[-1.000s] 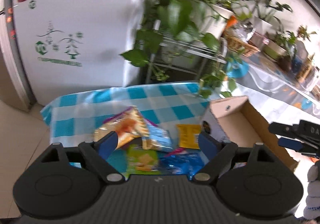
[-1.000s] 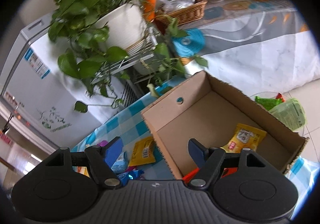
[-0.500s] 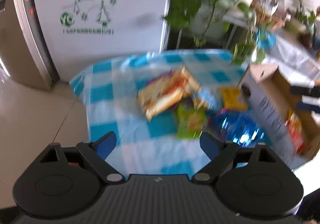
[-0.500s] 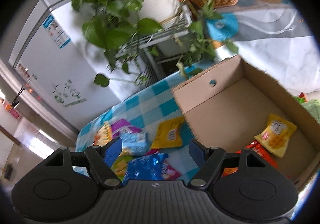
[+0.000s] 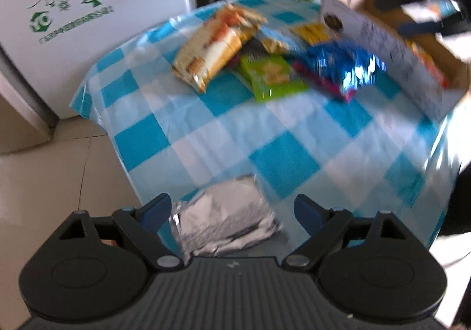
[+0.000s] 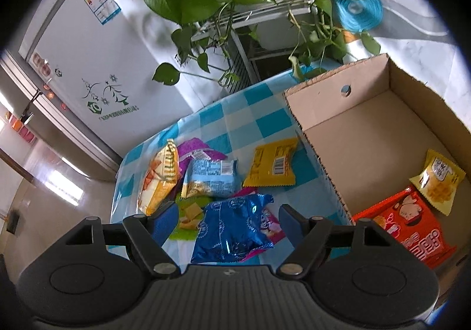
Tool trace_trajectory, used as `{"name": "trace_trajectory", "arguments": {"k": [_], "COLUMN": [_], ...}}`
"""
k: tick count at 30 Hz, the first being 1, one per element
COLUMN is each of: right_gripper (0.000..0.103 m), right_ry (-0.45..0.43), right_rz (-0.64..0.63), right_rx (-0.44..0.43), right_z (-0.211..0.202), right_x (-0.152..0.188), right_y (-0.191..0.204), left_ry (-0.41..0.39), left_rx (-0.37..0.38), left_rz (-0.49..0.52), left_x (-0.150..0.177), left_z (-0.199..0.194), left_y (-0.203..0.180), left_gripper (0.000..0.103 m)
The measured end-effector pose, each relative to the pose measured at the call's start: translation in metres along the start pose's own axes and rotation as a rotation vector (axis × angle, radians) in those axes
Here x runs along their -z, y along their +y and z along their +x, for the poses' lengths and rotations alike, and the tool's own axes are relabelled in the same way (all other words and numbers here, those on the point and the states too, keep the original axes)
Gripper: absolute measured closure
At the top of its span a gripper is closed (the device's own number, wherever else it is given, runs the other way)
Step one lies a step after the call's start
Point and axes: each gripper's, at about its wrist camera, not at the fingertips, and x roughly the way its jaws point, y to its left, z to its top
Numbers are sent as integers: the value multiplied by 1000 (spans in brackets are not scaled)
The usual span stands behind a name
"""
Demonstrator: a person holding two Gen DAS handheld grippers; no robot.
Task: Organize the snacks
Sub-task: 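Grasp the blue bag with the right tool while the left tool approaches the silver foil pack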
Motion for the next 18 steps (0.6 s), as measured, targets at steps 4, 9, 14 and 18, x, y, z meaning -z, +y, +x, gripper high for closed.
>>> {"name": "trace_trajectory", "arguments": {"k": [4,9,14,18], "right_gripper": [22,22,22,22], "right_ry": [29,72,102,124], "right_rz": [30,60,68,49], "right_rx": [-7,-30,-19,-10], "right_z": [8,18,29,38], "right_x": [1,2,4,5], "right_y": [0,1,4,9], "left_ry": [6,-9,-24,-33], "left_rx": [-18,30,63,88], "left_rz": [112,151,137,177], "left_x": [10,12,10,11], "left_z": [3,6,4,0], "left_y": [-2,2,8,6], "left_gripper": [12,11,11,11]}}
